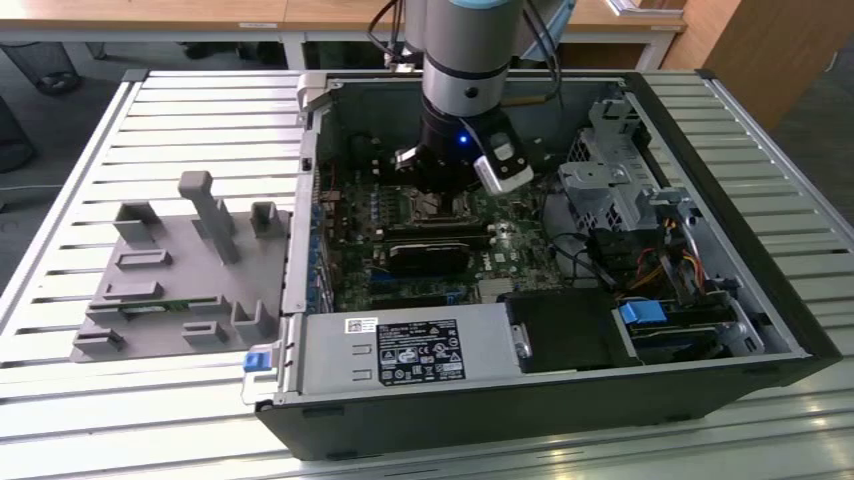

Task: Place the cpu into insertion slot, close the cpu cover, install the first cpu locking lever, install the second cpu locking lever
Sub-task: 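Install the second cpu locking lever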

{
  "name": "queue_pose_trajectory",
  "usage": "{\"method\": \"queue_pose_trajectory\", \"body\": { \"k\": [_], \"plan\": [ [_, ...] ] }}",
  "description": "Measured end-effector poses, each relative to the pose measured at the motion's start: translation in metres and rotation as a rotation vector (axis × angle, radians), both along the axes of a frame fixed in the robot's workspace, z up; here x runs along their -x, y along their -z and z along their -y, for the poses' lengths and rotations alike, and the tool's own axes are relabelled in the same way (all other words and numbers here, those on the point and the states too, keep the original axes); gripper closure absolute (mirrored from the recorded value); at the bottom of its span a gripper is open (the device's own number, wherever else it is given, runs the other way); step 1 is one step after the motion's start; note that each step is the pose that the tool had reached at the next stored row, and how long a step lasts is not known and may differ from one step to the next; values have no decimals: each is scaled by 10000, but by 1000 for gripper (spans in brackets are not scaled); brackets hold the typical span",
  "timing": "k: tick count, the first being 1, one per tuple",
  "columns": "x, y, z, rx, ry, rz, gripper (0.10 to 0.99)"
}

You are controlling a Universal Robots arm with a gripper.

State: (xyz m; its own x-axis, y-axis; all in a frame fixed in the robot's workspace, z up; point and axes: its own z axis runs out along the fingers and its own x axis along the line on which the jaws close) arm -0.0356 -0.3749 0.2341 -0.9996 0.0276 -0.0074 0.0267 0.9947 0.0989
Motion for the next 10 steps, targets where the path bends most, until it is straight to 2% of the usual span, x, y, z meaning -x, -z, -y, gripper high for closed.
{"method": "queue_pose_trajectory", "body": {
  "k": [3, 6, 7, 9, 10],
  "plan": [
    [8, 8, 1, -19, -1, -2, 969],
    [9, 23, 0, -95, 0, 0, 969],
    [10, 29, 1, -140, 0, -1, 969],
    [10, 35, 6, -336, -1, 0, 969],
    [12, 38, 13, -385, 0, 0, 969]
  ]
}}
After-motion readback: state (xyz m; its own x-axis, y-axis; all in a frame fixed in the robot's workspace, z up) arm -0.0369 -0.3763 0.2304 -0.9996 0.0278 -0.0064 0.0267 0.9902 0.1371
